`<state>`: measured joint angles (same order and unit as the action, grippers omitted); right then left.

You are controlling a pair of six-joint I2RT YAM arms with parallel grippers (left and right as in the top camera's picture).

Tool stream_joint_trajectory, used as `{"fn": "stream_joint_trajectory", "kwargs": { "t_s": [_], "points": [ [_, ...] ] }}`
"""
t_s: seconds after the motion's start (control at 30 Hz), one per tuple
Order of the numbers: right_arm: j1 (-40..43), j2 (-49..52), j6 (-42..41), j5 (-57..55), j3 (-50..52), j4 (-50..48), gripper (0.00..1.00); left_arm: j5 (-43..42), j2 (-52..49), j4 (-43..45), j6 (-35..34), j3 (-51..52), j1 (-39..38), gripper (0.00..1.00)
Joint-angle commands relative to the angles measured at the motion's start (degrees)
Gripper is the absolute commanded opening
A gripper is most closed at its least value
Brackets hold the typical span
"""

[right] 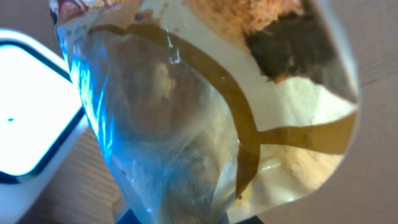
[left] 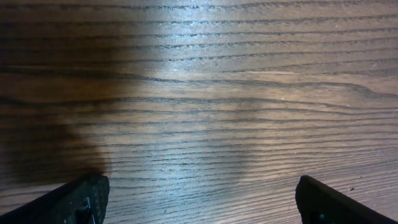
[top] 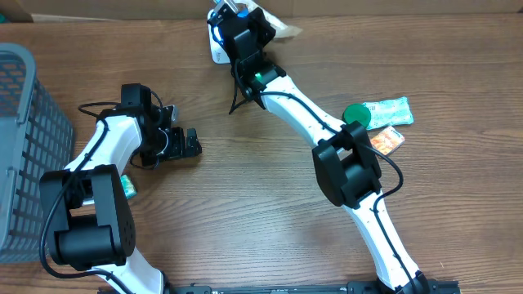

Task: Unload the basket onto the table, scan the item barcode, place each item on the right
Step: 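Carry the snack bag right and lower it beside the jar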

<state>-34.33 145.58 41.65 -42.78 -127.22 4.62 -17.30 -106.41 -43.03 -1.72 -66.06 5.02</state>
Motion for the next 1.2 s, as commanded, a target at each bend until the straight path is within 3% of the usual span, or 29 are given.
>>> {"fn": "stream_joint_trajectory", "kwargs": {
  "t_s": [0.0, 0.4, 0.6, 0.87, 1.0, 1.17],
  "points": [
    [0.2, -14.8, -15.5, 6.9, -1.4, 11.6, 0.04, 0.1, -0.7, 0.0, 0.4, -0.7, 0.1, 1.00],
    [4.3, -49.1, -47.8, 24.5, -1.4, 50.1, 0.04, 0.1, -0.7, 0.0, 0.4, -0.8, 0.1, 1.00],
    [16.2, -59.3, -62.4, 24.7, -1.4, 72.3, 0.04, 0.1, -0.7, 0.0, 0.4, -0.7, 0.1, 1.00],
    [37.6, -57.2, -61.1, 38.7, 1.4, 91.2, 0.04, 0.1, -0.7, 0.0, 0.4, -0.8, 0.1, 0.99],
    [44.9, -54.5, -54.1, 48.7, 10.6, 89.5, 0.04, 0.1, -0.7, 0.0, 0.4, -0.7, 0.1, 1.00],
    [49.6, -52.7, -50.4, 52.1, 23.3, 84.2, 0.04, 0.1, -0.7, 0.0, 0.4, -0.7, 0.1, 1.00]
  ]
}}
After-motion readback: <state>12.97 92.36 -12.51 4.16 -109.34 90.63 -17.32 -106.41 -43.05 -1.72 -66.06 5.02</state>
